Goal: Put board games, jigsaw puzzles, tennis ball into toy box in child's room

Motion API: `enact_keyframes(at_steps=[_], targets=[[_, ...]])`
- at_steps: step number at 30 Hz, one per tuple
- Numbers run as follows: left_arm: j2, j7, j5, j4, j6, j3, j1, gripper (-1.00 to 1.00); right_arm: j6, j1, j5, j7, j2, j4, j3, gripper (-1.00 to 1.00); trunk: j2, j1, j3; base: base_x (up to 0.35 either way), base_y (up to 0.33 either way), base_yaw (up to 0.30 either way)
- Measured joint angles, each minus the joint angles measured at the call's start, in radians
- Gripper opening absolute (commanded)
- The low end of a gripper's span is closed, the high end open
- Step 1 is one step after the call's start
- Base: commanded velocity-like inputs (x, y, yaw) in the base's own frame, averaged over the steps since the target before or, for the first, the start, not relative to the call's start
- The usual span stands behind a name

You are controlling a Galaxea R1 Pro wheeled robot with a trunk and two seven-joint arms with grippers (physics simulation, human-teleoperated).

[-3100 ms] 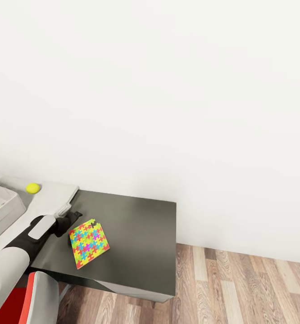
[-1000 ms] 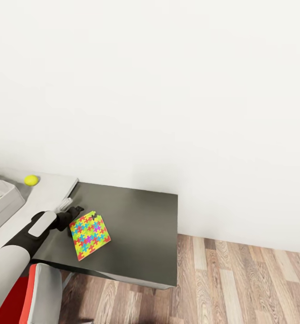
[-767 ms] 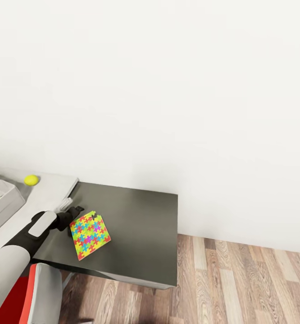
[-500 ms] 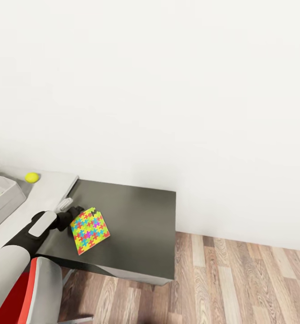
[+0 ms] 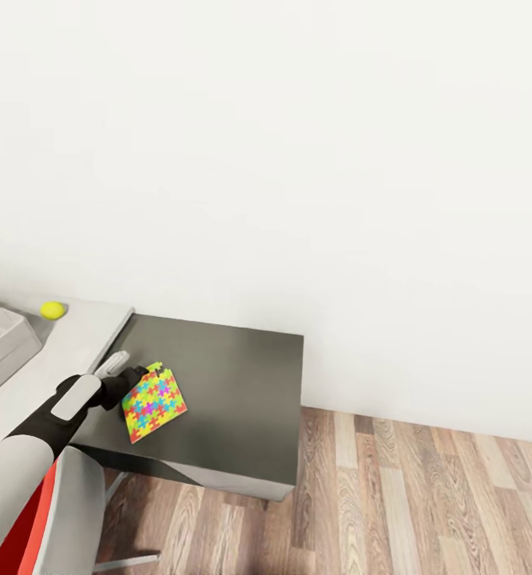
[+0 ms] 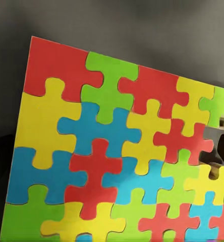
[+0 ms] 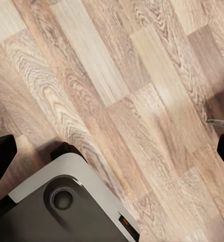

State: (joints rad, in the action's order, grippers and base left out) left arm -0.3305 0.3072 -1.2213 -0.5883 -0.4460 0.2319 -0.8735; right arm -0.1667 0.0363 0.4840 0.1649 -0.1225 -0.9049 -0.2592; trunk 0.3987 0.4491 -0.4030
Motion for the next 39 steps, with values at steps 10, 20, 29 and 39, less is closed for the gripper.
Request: enact_keyframes(at_steps=[10,20,29,39], targets=[[-0.002,-0.001,0.006,0.001,-0.001,0.005,0.0,1.0,0.0,0.0,0.0,0.0,0.0,0.0,0.0,1.0,0.0,0.0,0.0,-0.001,-0.104,0.0],[-0.003,0.0,0.008,0.001,-0.001,0.006,0.0,1.0,0.0,0.0,0.0,0.0,0.0,0.0,0.0,1.0,0.0,0.0,0.0,0.0,-0.109,0.0],[-0.001,0.0,0.005,-0.001,-0.001,0.007,0.0,1.0,0.0,0.0,0.0,0.0,0.0,0.0,0.0,1.0,0.0,0.0,0.0,-0.018,-0.169,0.0],[-0.003,0.0,0.007,0.0,-0.001,0.009,0.0,1.0,0.0,0.0,0.0,0.0,0.0,0.0,0.0,1.0,0.0,0.0,0.0,-0.011,-0.142,0.0]])
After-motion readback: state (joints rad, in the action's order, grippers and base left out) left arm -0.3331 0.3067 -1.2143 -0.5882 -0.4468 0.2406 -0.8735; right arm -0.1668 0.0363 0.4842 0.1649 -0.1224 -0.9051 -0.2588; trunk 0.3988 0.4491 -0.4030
